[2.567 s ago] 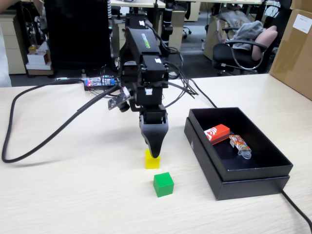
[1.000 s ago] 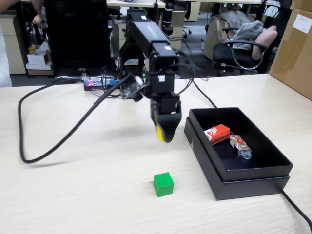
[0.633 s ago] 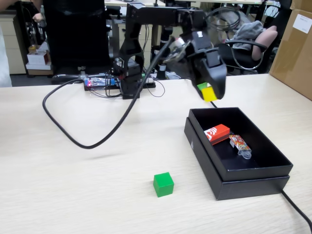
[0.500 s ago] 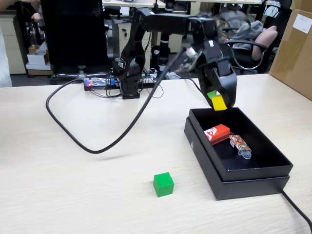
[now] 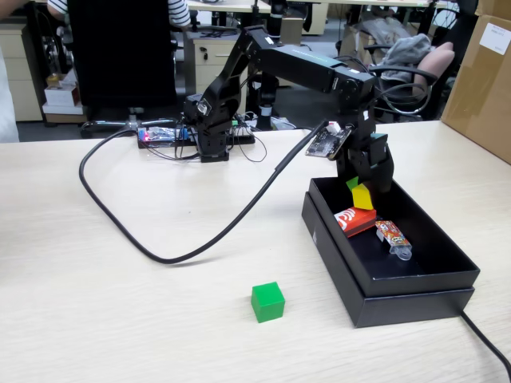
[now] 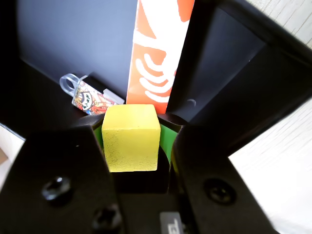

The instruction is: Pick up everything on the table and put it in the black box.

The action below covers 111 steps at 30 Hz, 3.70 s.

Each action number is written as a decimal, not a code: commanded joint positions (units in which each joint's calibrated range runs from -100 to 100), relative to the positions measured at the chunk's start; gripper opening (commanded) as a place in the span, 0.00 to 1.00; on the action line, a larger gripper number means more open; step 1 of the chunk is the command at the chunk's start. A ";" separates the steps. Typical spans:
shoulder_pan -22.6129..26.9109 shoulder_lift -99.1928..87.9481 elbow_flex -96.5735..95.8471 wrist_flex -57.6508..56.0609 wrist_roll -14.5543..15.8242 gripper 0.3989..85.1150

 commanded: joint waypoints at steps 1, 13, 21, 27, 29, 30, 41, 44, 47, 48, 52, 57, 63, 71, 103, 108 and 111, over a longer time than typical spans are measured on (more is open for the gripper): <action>0.24 -2.38 -0.25 -0.17 -0.15 0.22; -0.15 -10.99 -2.43 -1.64 -0.20 0.45; -2.00 -23.61 0.93 -1.73 0.05 0.45; -8.84 -22.12 4.10 -1.64 -1.03 0.46; -10.99 -19.02 5.28 -1.64 -1.47 0.46; -11.97 -16.84 5.73 -1.64 -1.81 0.46; -17.68 4.62 11.81 -0.26 -2.69 0.49; -18.56 11.50 19.15 -0.34 -3.08 0.49; -18.95 15.40 22.96 -0.26 -3.61 0.49; -19.10 15.97 23.41 -0.26 -3.66 0.49; -19.73 20.79 26.13 -0.26 -4.05 0.49; -20.12 24.81 28.85 -0.26 -4.44 0.49; -20.12 29.40 31.03 -0.26 -4.64 0.49; -19.68 34.33 33.66 -0.26 -4.98 0.49; -17.53 3.70 18.97 -3.02 -4.64 0.01; -14.70 -9.38 9.63 -3.02 -4.15 0.01; -11.97 -20.40 0.47 -2.94 -3.27 0.01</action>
